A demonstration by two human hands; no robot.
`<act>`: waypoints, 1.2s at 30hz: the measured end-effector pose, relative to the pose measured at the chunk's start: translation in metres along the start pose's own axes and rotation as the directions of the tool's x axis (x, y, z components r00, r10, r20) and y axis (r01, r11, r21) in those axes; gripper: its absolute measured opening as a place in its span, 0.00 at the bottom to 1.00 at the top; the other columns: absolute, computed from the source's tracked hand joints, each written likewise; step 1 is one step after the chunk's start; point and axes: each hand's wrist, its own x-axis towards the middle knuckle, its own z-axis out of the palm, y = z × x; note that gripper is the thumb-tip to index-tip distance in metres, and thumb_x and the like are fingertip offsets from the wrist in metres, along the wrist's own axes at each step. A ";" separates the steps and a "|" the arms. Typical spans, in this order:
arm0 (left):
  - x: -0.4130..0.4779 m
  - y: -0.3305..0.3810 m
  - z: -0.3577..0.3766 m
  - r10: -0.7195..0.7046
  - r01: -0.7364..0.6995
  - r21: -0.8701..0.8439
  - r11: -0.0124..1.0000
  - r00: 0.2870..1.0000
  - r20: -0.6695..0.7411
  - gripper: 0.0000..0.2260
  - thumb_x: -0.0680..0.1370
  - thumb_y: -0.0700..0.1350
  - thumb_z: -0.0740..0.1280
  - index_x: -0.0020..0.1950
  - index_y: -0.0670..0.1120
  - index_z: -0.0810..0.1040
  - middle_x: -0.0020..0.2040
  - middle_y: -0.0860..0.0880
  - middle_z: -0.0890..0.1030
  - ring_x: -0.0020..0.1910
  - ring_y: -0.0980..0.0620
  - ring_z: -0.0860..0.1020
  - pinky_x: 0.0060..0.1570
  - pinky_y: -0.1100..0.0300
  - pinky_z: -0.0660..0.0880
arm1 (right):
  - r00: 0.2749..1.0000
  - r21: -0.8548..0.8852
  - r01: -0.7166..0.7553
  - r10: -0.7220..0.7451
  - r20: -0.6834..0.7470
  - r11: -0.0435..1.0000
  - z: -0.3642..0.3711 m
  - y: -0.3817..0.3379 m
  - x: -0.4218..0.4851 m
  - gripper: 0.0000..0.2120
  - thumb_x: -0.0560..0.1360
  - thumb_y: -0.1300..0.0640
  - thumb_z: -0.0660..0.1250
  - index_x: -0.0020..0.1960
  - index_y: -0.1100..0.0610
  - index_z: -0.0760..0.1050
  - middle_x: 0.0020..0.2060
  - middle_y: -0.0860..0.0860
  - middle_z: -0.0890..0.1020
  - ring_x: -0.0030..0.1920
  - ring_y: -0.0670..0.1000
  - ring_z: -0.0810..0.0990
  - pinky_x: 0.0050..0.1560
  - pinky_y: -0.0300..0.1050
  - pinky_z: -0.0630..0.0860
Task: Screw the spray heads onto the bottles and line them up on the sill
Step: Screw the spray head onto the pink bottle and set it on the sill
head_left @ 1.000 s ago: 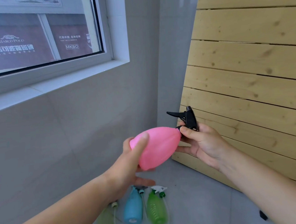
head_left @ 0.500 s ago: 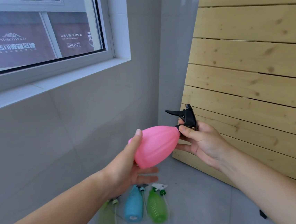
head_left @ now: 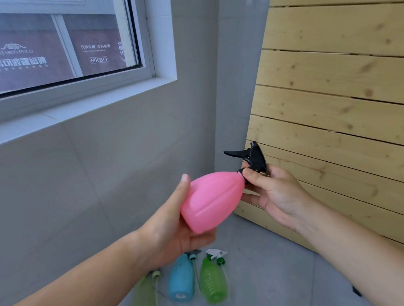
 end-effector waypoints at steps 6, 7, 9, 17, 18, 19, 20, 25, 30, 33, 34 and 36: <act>0.001 -0.008 -0.007 0.259 -0.219 0.345 0.913 0.963 -0.073 0.43 0.58 0.52 0.84 0.69 0.52 0.69 0.63 0.46 0.78 0.56 0.47 0.84 0.49 0.50 0.85 | 1.000 0.000 -0.013 0.013 -0.024 1.000 -0.003 0.001 0.001 0.08 0.77 0.66 0.66 0.55 0.60 0.75 0.41 0.55 0.82 0.40 0.53 0.81 0.45 0.53 0.82; 0.002 -0.008 -0.009 0.285 -0.242 0.376 0.894 0.957 -0.062 0.45 0.57 0.52 0.85 0.70 0.53 0.68 0.63 0.48 0.78 0.58 0.49 0.83 0.53 0.51 0.84 | 1.000 0.006 -0.012 0.012 -0.019 1.000 -0.003 0.001 0.001 0.08 0.77 0.66 0.66 0.55 0.60 0.75 0.42 0.55 0.81 0.40 0.53 0.82 0.45 0.54 0.82; 0.006 -0.008 -0.010 0.266 -0.263 0.252 0.931 0.964 0.023 0.45 0.58 0.54 0.85 0.72 0.51 0.71 0.64 0.49 0.83 0.62 0.50 0.83 0.59 0.54 0.81 | 1.000 0.005 -0.009 0.009 -0.009 1.000 -0.001 0.001 0.001 0.07 0.77 0.67 0.65 0.54 0.60 0.75 0.42 0.56 0.81 0.40 0.54 0.82 0.45 0.54 0.83; -0.004 -0.004 -0.003 -0.089 0.087 0.105 0.991 0.996 0.012 0.33 0.69 0.70 0.69 0.65 0.49 0.78 0.54 0.37 0.85 0.52 0.37 0.86 0.45 0.45 0.85 | 1.000 -0.042 -0.004 0.003 -0.020 0.999 0.000 0.002 -0.001 0.08 0.76 0.66 0.66 0.54 0.59 0.76 0.41 0.55 0.80 0.42 0.54 0.79 0.47 0.54 0.81; -0.005 -0.006 -0.001 -0.029 0.029 0.153 0.988 1.000 -0.005 0.33 0.68 0.67 0.74 0.66 0.48 0.76 0.56 0.39 0.84 0.50 0.40 0.87 0.43 0.47 0.86 | 0.999 -0.040 -0.010 0.009 -0.030 0.999 -0.001 0.002 -0.001 0.08 0.76 0.66 0.66 0.54 0.60 0.76 0.42 0.55 0.80 0.42 0.54 0.80 0.46 0.53 0.81; -0.005 -0.007 -0.001 0.062 -0.053 0.207 0.977 0.997 -0.036 0.35 0.66 0.62 0.79 0.67 0.48 0.75 0.58 0.41 0.83 0.50 0.43 0.87 0.44 0.48 0.86 | 0.999 -0.035 -0.017 0.016 -0.037 0.999 -0.002 0.002 -0.001 0.08 0.76 0.65 0.67 0.55 0.60 0.76 0.42 0.55 0.80 0.41 0.54 0.80 0.45 0.52 0.81; -0.003 -0.009 -0.002 0.161 -0.137 0.277 0.951 0.985 -0.069 0.37 0.64 0.57 0.82 0.68 0.49 0.73 0.60 0.44 0.82 0.51 0.45 0.86 0.46 0.48 0.86 | 0.999 -0.024 -0.024 0.023 -0.037 0.999 -0.002 0.001 0.000 0.08 0.76 0.65 0.66 0.55 0.60 0.75 0.43 0.56 0.81 0.41 0.54 0.81 0.46 0.53 0.81; 0.007 -0.009 -0.009 0.195 -0.186 0.127 0.974 0.979 -0.062 0.45 0.59 0.64 0.82 0.71 0.50 0.73 0.66 0.46 0.81 0.63 0.46 0.83 0.58 0.49 0.82 | 0.999 0.029 -0.028 0.029 -0.029 0.999 -0.002 -0.002 0.000 0.10 0.76 0.66 0.66 0.57 0.61 0.75 0.47 0.58 0.81 0.43 0.55 0.82 0.47 0.54 0.83; -0.003 -0.005 -0.002 -0.035 0.035 -0.028 0.999 0.999 -0.006 0.32 0.67 0.64 0.74 0.66 0.49 0.77 0.58 0.39 0.83 0.50 0.40 0.86 0.40 0.50 0.85 | 0.999 0.014 -0.033 0.032 0.010 0.999 -0.001 -0.001 -0.004 0.07 0.77 0.65 0.65 0.55 0.61 0.75 0.45 0.57 0.84 0.42 0.53 0.83 0.44 0.50 0.82; -0.004 -0.003 0.000 0.086 -0.085 0.014 0.996 0.995 -0.057 0.32 0.67 0.60 0.79 0.66 0.50 0.77 0.59 0.40 0.82 0.47 0.44 0.85 0.38 0.53 0.84 | 1.000 0.034 -0.022 0.022 0.003 0.999 0.002 -0.003 -0.003 0.06 0.77 0.65 0.64 0.54 0.61 0.75 0.47 0.58 0.84 0.43 0.53 0.84 0.43 0.48 0.82; -0.004 -0.003 0.001 0.129 -0.127 0.031 0.991 0.989 -0.073 0.33 0.65 0.60 0.79 0.67 0.50 0.76 0.60 0.41 0.82 0.47 0.45 0.86 0.40 0.53 0.84 | 1.000 0.044 -0.011 0.011 -0.008 0.999 0.004 -0.003 -0.003 0.06 0.77 0.65 0.64 0.54 0.62 0.75 0.47 0.58 0.84 0.44 0.53 0.84 0.43 0.47 0.83; -0.004 -0.003 0.001 0.211 -0.201 0.092 0.975 0.971 -0.116 0.36 0.61 0.60 0.79 0.65 0.50 0.75 0.61 0.43 0.82 0.49 0.47 0.86 0.42 0.53 0.84 | 0.999 0.051 0.016 -0.014 -0.041 0.999 0.006 -0.004 -0.001 0.07 0.77 0.66 0.64 0.55 0.64 0.75 0.47 0.59 0.84 0.45 0.54 0.84 0.43 0.46 0.83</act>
